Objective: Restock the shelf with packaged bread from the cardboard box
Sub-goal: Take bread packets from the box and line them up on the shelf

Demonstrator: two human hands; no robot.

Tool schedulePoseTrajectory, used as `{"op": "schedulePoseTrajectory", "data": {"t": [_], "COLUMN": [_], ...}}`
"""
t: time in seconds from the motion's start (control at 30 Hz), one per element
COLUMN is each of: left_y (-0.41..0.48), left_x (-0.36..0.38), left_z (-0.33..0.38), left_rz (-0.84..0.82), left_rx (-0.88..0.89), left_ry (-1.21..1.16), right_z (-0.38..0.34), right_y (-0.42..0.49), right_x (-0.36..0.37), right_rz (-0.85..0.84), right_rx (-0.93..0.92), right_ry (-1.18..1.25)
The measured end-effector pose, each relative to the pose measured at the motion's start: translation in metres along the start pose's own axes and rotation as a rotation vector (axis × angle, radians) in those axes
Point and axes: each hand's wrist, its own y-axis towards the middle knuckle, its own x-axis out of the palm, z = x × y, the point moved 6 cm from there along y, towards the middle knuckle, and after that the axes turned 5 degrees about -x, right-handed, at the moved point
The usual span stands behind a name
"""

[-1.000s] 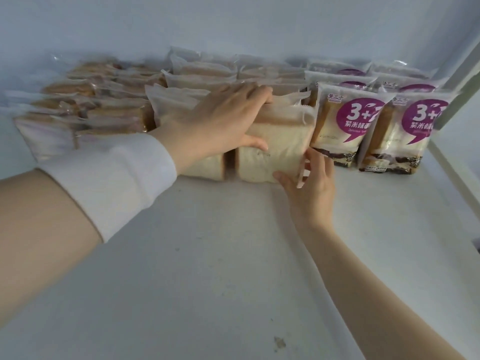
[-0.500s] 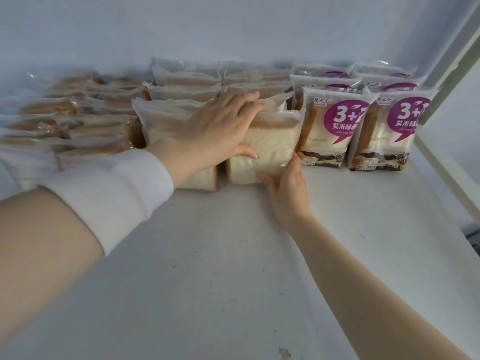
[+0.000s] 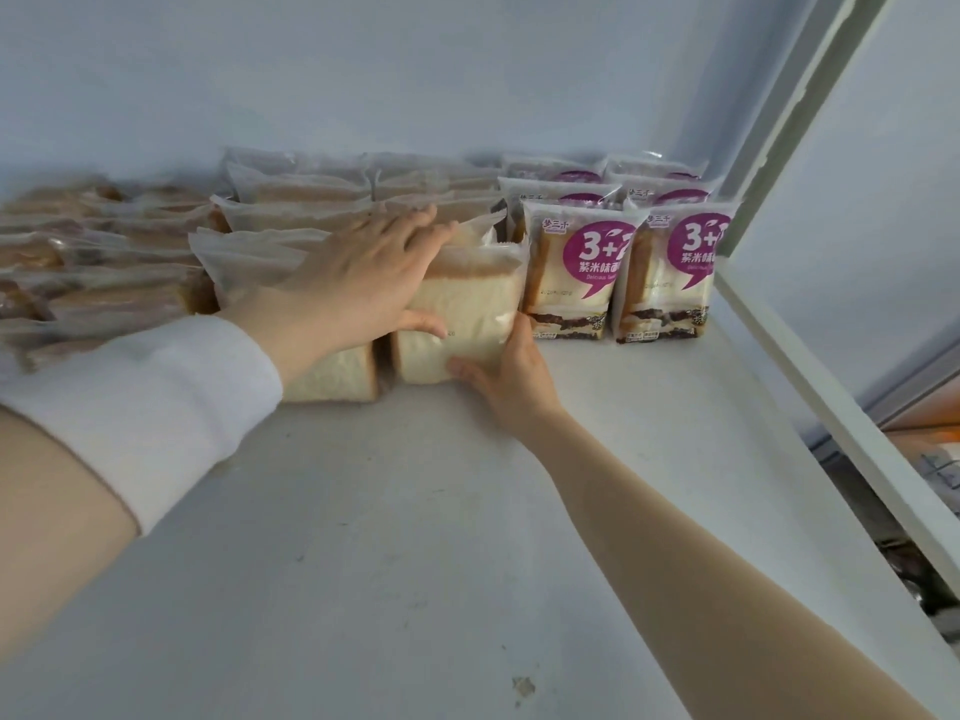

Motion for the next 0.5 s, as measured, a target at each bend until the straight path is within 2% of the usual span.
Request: {"op": "schedulePoseTrajectory", "data": {"t": [0.5], "left_y": [-0.011], "left_x": [-0.003], "left_z": [-0.009], "left_rz": [0.015], "left_rx": [-0.005], "left_ry": [-0.061], "right_z": [-0.001], "right_y": [-0.007], "right_x": [-0.008], "right_rz": [-0.030], "right_rx": [-0.004], "right_ry": [-0.035]}}
